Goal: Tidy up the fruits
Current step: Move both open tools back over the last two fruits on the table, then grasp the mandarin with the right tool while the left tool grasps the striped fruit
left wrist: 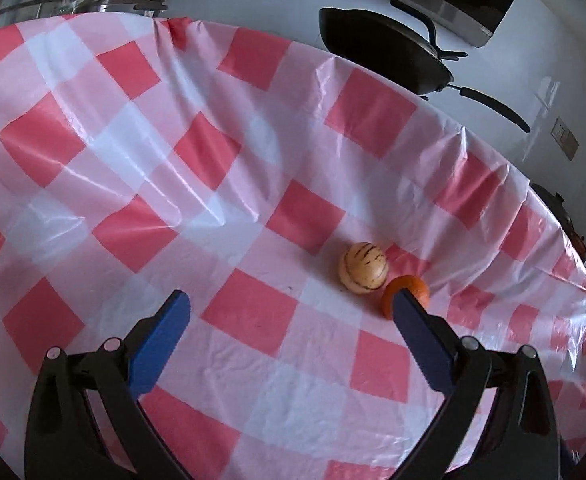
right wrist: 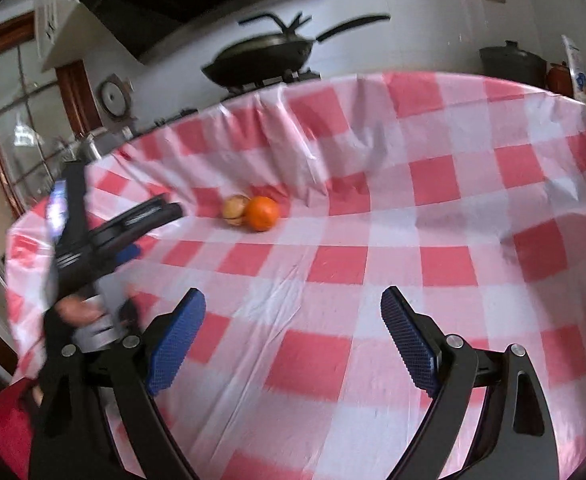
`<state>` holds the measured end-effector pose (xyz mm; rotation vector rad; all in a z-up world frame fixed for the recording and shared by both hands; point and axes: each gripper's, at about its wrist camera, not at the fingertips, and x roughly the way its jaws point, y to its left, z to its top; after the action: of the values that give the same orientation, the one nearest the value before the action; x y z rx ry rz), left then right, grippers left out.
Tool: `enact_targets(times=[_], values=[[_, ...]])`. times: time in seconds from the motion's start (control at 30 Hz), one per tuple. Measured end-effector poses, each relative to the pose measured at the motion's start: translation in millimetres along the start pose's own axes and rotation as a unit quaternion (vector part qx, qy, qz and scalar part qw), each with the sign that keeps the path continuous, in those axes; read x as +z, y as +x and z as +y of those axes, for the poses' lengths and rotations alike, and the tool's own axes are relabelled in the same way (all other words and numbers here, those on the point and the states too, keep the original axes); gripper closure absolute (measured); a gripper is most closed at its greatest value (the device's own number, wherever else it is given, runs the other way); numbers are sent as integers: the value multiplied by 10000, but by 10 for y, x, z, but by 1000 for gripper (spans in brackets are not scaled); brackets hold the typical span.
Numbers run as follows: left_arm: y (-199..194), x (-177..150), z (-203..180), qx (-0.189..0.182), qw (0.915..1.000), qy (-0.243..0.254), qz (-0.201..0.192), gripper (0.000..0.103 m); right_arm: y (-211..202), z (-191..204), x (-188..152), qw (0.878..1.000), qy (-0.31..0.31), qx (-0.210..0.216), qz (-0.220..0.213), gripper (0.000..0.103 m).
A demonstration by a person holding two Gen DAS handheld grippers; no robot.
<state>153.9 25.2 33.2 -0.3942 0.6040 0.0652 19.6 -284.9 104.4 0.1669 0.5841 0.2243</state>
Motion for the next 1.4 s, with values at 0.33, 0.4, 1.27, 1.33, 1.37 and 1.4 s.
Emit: enact_targets(times=[0.33, 0.4, 1.27, 1.33, 1.37, 1.4], values=[[-148, 18, 214, 30, 9985, -486, -266, 2, 1340, 431, 449, 9926, -776, -300, 888, 17], [-134, 29, 251, 113, 9978, -600, -253, 2, 1539, 485, 531, 9911, -802, -374, 996, 17], [-12, -52, 50, -23, 9998, -24, 197, 2, 834, -220, 444, 9853, 1474, -650, -566, 60], [8, -54, -2, -44, 9998, 69, 197, 2, 799, -354, 412, 9806, 1696, -737, -655, 60], [24, -54, -25, -49, 9998, 87, 197, 2, 790, -389, 406, 9790, 1780, -758, -637, 60], [48, -55, -54, -60, 9997, 113, 202, 2, 787, -437, 394, 9773, 1885, -742, -614, 60]])
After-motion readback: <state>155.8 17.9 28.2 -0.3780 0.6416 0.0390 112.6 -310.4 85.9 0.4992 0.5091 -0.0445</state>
